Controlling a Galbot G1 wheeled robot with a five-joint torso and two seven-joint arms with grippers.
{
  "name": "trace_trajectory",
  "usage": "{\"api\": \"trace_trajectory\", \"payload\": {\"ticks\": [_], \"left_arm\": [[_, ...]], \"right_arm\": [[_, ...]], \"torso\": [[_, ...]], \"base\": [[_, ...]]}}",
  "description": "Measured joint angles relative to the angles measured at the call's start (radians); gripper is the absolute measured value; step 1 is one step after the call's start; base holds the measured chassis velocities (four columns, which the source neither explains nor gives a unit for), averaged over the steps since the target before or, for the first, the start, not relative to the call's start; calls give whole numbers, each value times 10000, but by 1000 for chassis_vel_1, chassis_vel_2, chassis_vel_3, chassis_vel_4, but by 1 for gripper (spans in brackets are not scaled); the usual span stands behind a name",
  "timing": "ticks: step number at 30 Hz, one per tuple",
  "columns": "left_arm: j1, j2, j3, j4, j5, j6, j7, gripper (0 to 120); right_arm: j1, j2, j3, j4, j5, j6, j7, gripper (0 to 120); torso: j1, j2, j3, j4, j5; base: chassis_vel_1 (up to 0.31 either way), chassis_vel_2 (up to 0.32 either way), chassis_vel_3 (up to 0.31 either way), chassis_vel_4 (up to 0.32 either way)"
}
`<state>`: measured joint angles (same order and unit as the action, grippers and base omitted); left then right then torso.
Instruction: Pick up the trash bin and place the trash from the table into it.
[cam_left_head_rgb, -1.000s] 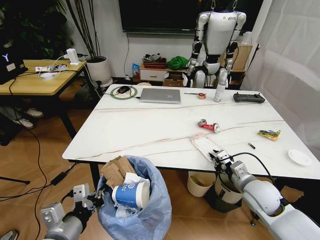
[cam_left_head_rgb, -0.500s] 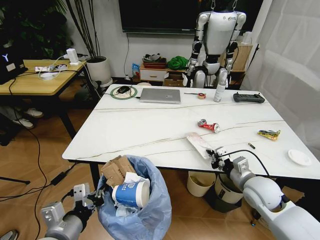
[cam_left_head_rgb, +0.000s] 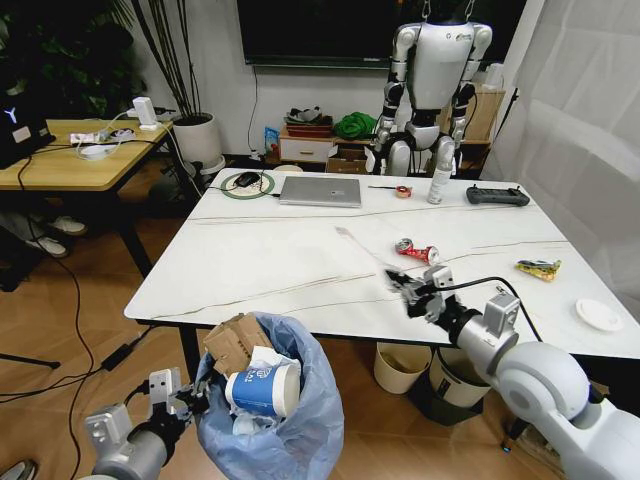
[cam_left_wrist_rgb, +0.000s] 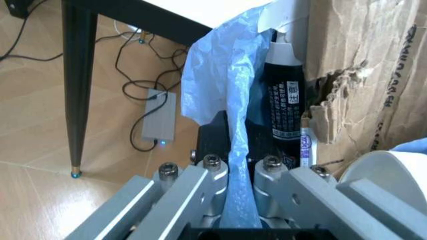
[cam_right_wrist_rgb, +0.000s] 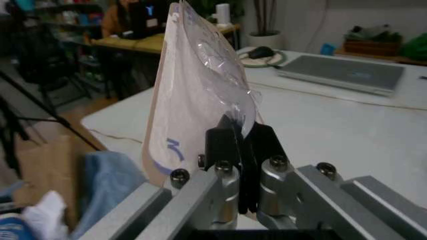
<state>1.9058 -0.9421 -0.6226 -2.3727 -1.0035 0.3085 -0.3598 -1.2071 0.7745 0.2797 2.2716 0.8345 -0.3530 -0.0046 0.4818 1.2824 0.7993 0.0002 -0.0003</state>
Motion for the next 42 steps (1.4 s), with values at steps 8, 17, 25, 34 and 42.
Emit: {"api": "trace_trajectory", "payload": {"ticks": [8, 17, 25, 34, 42], "left_arm": [[66, 205, 7, 83, -29, 24, -11, 0], [-101, 354, 15, 191, -176, 49, -59, 0], [-274, 349, 97, 306, -198, 55, -68, 0], [-297, 316, 36, 189, -237, 55, -81, 0], [-291, 316, 30, 140, -262, 63, -95, 0]], "right_arm": [[783, 40, -2355, 897, 1178, 547, 5, 0], [1433, 534, -4504, 634, 2247, 856, 266, 0], [1765, 597, -5214, 545, 3163, 745, 829, 0], [1481, 596, -5721, 322, 2438, 665, 911, 0], [1579, 778, -5763, 17, 2147, 666, 888, 0]], "torso": [[-2, 0, 0, 1, 1], [-2, 0, 0, 1, 1], [0, 0, 0, 0, 0], [1, 0, 0, 0, 2], [1, 0, 0, 1, 3]], "base": [[0, 0, 0, 0], [0, 0, 0, 0], [0, 0, 0, 0], [0, 0, 0, 0], [0, 0, 0, 0]]}}
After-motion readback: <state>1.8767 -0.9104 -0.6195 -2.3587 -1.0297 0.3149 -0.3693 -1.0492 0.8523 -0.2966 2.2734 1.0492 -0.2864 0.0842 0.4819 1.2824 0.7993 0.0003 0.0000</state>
